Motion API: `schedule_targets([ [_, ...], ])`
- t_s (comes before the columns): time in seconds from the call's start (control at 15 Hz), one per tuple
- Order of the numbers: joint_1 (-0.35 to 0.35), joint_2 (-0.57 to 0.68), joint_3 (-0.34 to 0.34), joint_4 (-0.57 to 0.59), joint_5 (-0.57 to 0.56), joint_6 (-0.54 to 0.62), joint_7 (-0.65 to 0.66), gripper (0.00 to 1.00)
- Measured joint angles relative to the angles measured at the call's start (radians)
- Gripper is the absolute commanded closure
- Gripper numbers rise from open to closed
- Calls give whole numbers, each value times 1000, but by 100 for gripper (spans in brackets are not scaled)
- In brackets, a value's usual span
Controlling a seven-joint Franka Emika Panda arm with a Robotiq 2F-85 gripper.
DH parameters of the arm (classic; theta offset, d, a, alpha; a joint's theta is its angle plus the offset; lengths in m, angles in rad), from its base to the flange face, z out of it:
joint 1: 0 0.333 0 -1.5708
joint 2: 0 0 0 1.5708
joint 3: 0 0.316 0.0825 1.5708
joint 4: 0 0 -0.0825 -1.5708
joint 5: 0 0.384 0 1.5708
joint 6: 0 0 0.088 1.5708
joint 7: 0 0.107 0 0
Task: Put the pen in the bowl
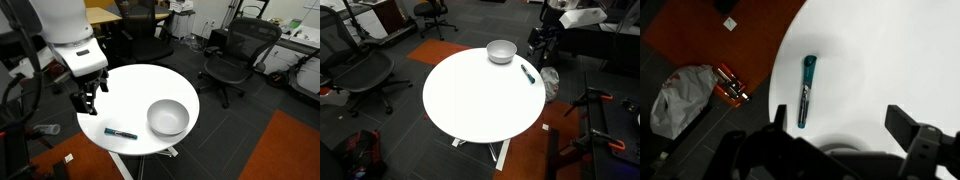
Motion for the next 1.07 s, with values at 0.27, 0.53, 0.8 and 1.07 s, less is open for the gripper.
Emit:
schedule_targets([
  [0.27, 5, 111, -20, 49, 19, 32, 14, 0],
  [0.53, 21, 215, -40, 104, 37, 55, 31, 0],
  [0.8, 32, 309, -51, 148, 90, 94, 31, 0],
  [1.07, 36, 387, -56, 184, 134, 120, 31, 0],
])
